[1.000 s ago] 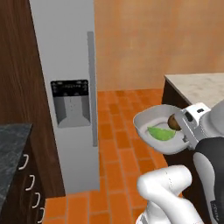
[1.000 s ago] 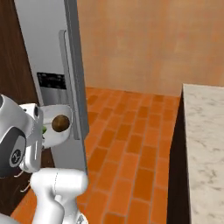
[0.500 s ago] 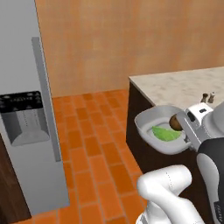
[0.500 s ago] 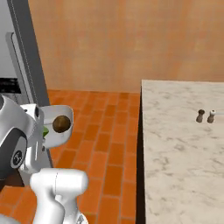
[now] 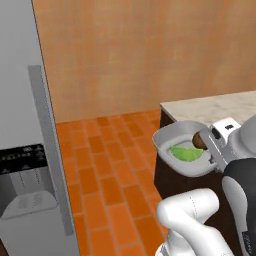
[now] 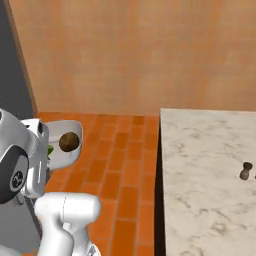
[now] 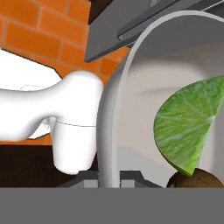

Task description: Take the meat container that has the steak and place it on the second highest rack of the freezer. Then take the vegetable container that has the mushroom and lemon wedge and place it on the highest rack of the freezer.

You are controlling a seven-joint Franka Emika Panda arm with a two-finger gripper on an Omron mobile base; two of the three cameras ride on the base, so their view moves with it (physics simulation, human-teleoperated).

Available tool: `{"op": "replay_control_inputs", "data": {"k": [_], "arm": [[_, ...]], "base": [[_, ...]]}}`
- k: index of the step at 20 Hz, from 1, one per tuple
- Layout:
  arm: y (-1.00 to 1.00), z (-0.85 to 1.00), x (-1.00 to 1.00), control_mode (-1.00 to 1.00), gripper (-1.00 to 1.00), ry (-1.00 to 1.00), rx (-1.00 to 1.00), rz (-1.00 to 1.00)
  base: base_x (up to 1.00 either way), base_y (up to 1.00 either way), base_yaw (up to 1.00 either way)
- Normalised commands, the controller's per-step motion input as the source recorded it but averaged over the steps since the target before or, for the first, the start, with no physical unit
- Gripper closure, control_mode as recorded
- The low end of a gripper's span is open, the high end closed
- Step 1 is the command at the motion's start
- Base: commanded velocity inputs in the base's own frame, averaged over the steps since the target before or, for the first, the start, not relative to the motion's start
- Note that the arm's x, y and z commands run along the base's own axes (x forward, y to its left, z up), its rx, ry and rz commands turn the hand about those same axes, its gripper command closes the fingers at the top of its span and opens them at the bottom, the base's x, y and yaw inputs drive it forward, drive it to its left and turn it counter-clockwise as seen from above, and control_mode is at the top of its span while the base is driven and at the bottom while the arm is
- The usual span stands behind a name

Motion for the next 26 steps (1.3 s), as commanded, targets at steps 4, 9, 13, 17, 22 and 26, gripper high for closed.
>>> {"op": "replay_control_inputs", "data": {"k": [4, 9, 13, 17, 22, 26], "arm": [[0.0, 0.0, 0.0, 1.0, 1.0, 0.0, 0.0, 0.0], [0.0, 0.0, 0.0, 1.0, 1.0, 0.0, 0.0, 0.0], [0.0, 0.0, 0.0, 1.0, 1.0, 0.0, 0.0, 0.0], [0.0, 0.0, 0.0, 1.0, 1.0, 0.0, 0.0, 0.0], [0.0, 0.0, 0.0, 1.0, 1.0, 0.0, 0.0, 0.0], [0.0, 0.0, 0.0, 1.0, 1.0, 0.0, 0.0, 0.0]], "base": [[1.0, 0.0, 0.03], [1.0, 0.0, 0.07], [1.0, 0.0, 0.2], [1.0, 0.0, 0.32], [0.96, 0.06, 0.53], [0.6, 0.03, 0.73]]}}
